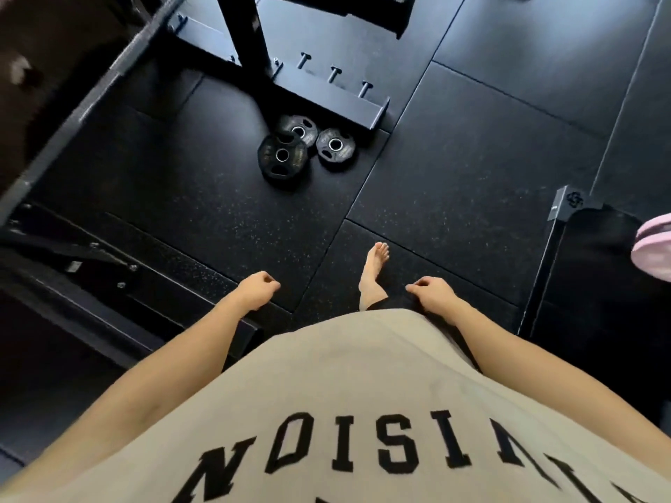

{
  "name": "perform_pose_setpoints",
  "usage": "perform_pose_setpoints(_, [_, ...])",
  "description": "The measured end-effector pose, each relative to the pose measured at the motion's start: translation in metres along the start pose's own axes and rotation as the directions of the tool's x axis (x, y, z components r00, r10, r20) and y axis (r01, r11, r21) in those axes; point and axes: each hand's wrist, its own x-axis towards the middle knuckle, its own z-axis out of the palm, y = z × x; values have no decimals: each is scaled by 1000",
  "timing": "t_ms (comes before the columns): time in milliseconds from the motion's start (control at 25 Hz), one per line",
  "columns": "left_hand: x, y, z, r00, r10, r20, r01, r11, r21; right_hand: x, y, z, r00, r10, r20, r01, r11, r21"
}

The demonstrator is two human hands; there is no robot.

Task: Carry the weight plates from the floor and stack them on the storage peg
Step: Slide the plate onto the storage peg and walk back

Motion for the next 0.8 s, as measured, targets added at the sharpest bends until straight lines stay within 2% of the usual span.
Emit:
perform_pose_setpoints(160, [38, 38, -23, 992, -125, -12, 123, 986, -108, 73, -83, -49, 992, -93, 84, 106, 981, -163])
perform_pose_setpoints(400, [74, 94, -59, 948, -249, -198, 195, 947, -257, 152, -213, -113, 972, -130, 198, 190, 927, -323])
perform_pose_setpoints(600, [120, 113, -96, 931, -344, -121, 281, 888, -365, 207, -313, -121, 961, -113, 254, 213, 888, -409])
perform_pose_setpoints(800, [188, 118, -160, 945, -326, 24, 308, 863, -402, 259, -410, -101, 965, -95, 243, 192, 888, -418])
